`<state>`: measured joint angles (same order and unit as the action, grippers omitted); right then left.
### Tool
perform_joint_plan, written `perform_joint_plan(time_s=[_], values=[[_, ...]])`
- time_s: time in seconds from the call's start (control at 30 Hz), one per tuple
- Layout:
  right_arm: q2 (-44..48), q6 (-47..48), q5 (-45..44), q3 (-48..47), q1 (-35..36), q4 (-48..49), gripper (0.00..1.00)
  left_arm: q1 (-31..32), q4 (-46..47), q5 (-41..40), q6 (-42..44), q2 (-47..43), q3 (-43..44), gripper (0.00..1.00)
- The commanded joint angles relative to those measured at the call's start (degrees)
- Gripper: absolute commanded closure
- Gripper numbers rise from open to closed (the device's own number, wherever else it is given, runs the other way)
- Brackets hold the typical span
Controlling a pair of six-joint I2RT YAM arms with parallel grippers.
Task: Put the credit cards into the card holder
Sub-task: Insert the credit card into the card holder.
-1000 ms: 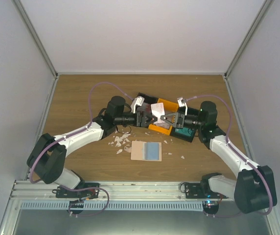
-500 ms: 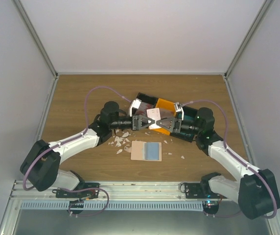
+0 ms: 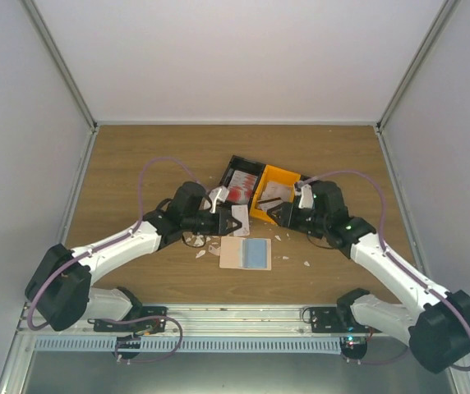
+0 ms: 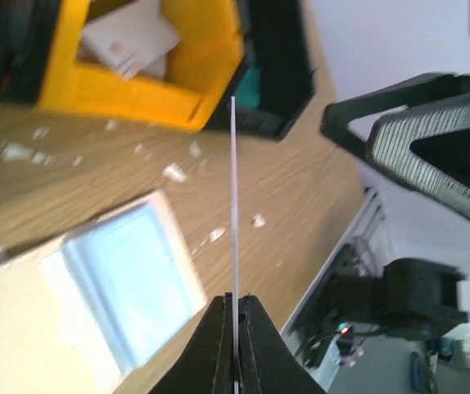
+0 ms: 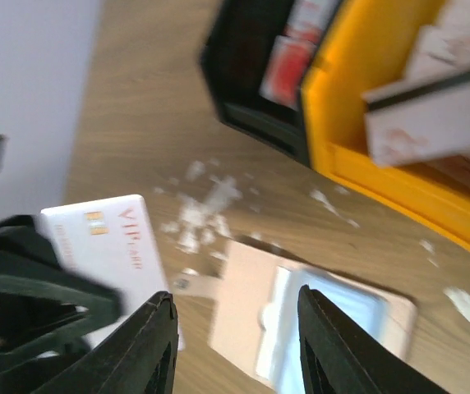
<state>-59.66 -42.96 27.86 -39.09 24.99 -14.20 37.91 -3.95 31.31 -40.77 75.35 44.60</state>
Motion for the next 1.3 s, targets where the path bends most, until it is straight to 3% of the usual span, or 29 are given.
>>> perform_joint_plan(time_s=[0.0, 0.17, 0.53, 0.93, 1.07, 1.27], values=[[-0.83, 1.93, -17.6, -0.31, 5.25, -13.53, 0.59, 0.93, -3.94, -2.13, 2.59, -1.38, -5.38, 0.96], [-5.57, 2.52, -21.28, -0.01, 12.67, -15.79, 0.59, 1.02, 7.53, 1.48, -0.31, -0.37, -12.76, 0.97], [-23.05, 3.41, -23.63, -5.7, 24.11, -19.09, 0.57, 1.2, 20.46, 6.72, -5.0, 6.38, -17.66, 0.98], [-27.56, 0.92, -27.76, -7.47, 24.57, -23.79, 0.6, 1.71, 33.26, 10.46, -10.14, 12.78, -20.86, 1.0], [-27.55, 1.74, -23.23, -4.81, 24.56, -19.8, 0.6, 2.12, 39.39, 11.02, -15.75, 15.26, -22.79, 1.0], [-26.81, -0.72, -21.28, -0.75, 24.49, -17.33, 0.65, 2.17, 38.01, 9.34, -15.04, 16.0, -22.31, 1.0]])
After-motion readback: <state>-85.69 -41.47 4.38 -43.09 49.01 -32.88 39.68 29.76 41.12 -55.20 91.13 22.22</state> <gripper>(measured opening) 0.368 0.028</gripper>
